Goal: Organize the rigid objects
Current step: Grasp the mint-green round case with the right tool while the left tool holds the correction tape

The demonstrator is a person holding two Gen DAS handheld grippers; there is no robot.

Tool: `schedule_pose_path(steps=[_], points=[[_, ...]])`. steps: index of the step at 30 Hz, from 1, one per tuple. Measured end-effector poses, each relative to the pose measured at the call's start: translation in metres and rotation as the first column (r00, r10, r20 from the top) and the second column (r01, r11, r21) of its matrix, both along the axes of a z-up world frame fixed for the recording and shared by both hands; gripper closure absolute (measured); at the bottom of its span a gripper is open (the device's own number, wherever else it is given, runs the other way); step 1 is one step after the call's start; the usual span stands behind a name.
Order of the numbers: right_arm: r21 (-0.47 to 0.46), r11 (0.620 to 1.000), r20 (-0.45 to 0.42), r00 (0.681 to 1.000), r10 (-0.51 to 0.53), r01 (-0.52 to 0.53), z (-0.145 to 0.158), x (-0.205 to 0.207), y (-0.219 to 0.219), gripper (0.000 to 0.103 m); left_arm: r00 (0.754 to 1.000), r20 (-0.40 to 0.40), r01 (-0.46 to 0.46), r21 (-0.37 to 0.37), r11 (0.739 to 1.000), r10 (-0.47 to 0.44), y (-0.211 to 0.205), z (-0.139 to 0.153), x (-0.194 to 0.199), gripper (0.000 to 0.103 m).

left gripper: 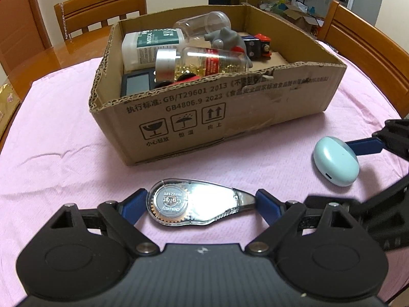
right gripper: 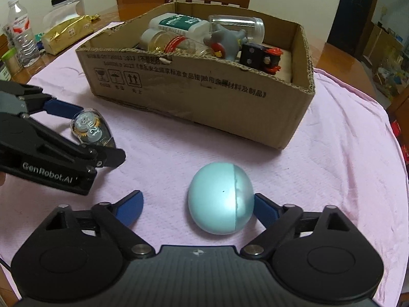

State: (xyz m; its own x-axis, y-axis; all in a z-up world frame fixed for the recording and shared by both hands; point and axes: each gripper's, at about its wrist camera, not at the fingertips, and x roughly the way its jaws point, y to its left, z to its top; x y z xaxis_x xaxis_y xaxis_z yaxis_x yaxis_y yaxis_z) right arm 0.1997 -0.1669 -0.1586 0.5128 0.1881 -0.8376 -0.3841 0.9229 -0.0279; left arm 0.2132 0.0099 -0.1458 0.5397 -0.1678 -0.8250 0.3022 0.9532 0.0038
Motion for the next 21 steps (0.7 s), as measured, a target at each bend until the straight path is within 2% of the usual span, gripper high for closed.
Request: schedule_pose_path(steps=[2,9,13,21], points=[[0.000,1.000,0.000,1.000,-0.016,0.016,0.0022,0.0016,-0.0030,0.023,1.000,0.000,0.012,0.003,1.000,-0.012,-0.0006,0.0002,0.0005,0.013],[-0.008,0.996,0.000,0.996,-0.089,0.089,0.0042,0.0065,-0.0065,0.037,0.998,-0.002,0.070,0.013,0.997,-0.070,0.0006,0.0006,0.0016,0.013],[-0.009,0.995,0.003,0.995,-0.100,0.100,0.0041,0.0054,-0.0062,0.039,0.992,0.000,0.126,0.030,0.992,-0.126,0.0016,0.0009,0.0015,0.013],[-0.010,0.999,0.002,0.999,-0.041,0.041,0.0044,0.0064,-0.0088,0.038,0.988,-0.013,0.151,0.036,0.988,-0.151,0.0010,0.0002,0.0008,0.008]])
